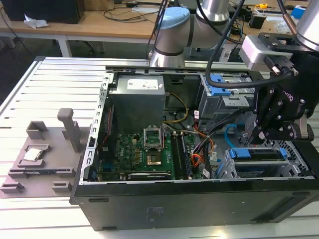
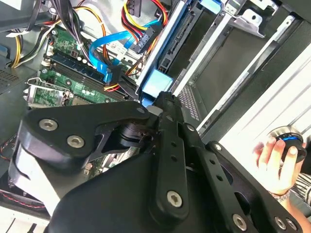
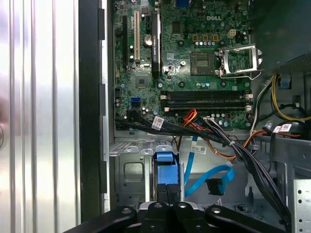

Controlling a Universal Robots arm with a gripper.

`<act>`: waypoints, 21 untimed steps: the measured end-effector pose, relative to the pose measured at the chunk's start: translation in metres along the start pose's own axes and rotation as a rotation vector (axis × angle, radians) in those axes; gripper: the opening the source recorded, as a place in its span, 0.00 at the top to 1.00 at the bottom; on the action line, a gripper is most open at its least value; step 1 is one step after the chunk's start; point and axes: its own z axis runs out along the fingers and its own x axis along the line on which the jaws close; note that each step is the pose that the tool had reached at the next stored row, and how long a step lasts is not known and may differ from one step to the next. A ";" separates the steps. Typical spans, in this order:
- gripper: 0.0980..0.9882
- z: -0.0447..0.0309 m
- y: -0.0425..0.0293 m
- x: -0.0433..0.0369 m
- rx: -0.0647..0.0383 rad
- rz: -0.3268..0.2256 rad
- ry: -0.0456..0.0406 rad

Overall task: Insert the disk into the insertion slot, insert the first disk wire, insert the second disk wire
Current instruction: 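Insert the disk into the insertion slot, then insert the first disk wire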

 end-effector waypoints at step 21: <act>0.99 0.0020 -0.0326 -0.0315 -0.003 0.000 0.0000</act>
